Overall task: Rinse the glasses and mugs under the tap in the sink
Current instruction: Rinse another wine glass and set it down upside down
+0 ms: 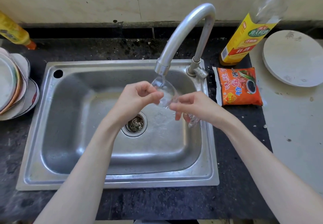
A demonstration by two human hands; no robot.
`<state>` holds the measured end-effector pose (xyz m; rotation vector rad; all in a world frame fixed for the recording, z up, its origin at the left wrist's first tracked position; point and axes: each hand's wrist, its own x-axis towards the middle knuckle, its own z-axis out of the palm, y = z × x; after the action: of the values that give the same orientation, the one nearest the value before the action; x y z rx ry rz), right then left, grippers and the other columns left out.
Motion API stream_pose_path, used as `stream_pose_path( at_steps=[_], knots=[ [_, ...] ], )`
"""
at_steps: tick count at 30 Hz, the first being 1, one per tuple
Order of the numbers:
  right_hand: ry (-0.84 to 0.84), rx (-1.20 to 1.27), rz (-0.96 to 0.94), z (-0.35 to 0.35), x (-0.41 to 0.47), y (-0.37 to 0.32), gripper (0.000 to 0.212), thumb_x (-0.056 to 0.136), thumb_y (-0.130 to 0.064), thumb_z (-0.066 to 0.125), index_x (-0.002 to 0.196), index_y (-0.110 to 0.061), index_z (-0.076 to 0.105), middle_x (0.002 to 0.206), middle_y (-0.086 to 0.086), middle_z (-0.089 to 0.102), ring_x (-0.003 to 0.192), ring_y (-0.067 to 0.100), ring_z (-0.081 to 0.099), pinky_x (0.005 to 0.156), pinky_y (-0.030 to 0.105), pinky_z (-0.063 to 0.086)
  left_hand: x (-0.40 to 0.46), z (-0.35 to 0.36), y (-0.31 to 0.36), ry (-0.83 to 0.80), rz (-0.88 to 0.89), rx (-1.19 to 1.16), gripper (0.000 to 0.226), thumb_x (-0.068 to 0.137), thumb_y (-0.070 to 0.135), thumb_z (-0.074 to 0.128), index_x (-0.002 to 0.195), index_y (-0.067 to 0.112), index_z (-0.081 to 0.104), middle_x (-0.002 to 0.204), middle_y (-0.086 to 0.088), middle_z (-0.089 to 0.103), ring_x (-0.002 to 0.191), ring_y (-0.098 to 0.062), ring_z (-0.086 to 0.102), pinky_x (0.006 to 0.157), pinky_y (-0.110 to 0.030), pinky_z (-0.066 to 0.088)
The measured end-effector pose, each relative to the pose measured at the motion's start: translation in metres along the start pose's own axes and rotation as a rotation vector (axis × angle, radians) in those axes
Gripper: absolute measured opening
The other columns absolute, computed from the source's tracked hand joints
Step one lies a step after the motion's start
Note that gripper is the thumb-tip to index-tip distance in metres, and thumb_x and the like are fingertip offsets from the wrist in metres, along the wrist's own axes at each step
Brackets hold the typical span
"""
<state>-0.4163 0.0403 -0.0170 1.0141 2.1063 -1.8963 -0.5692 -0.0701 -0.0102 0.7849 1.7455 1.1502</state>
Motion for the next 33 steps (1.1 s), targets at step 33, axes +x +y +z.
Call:
stream_pose_path(
  at_steps=[33],
  knots=[
    [-0.004, 0.103, 0.048, -0.002, 0.009, -0.008, 0.039, 0.081, -0.052, 0.057, 0.104, -0.021, 0.065, 0.054, -0.007, 0.054, 0.043, 0.009, 0.044, 0.054, 0.020, 0.040, 0.001, 0.006, -0.008, 0.022, 0.024, -0.052, 0.018, 0.081, 0.014, 0.066, 0.071, 0.010, 0.052, 0.072, -0.006, 0.061, 0.058, -0.004, 0.053, 0.060, -0.018, 0.043]
  ],
)
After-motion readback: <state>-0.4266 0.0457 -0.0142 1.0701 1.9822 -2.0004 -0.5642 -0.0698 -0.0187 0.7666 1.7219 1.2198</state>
